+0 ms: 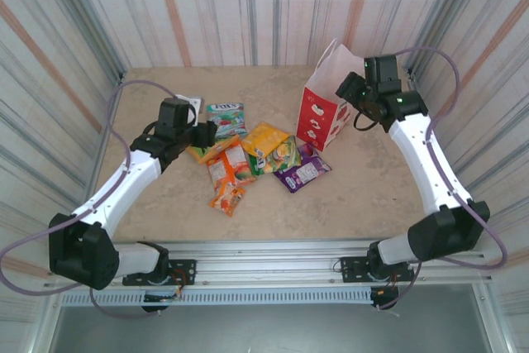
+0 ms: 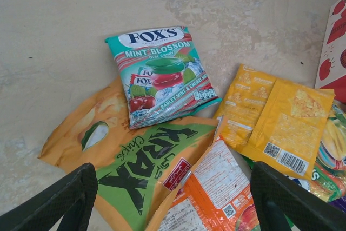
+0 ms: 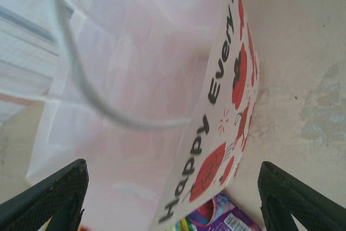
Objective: Place the snacks into the paper bag
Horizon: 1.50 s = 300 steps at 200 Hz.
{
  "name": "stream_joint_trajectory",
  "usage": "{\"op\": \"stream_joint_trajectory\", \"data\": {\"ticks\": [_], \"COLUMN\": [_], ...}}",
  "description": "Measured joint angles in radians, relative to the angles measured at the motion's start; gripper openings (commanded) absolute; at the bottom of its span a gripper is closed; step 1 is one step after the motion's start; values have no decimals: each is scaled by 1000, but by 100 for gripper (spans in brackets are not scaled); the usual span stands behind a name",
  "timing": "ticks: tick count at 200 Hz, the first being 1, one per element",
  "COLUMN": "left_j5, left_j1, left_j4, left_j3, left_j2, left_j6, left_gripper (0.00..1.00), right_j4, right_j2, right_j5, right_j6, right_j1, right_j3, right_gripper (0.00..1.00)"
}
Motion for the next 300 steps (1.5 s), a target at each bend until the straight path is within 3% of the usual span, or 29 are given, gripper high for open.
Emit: {"op": "stream_joint_trajectory", "data": {"ticks": [66,106,154,189,236,300], "left_j5": [6,14,14,41,158,280], "left_j1": [0,0,0,0,0,-24], "left_j4": [0,0,-11,-26,-50,-68], "left_j3": [3,3,12,29,36,36], "left_j2": [26,29,29,29,29,29], "left_j6": [-3,-3,-2,-1,1,-1], "left_gripper": [78,78,78,76,71,71], "right_j4": [7,28,5,-56,-166,-338], "right_j2": [140,150,133,54,-85,-126], "right_j5": [8,-20,-52,-123,-266,-383], "right_j6": [10,3,-86,-222,-414,-600], "right_j1": [-29,-36,-95,-196,-359,-387], "right_j3": [26,26,27,27,28,22], "right_gripper": [53,18,2,0,0,0]}}
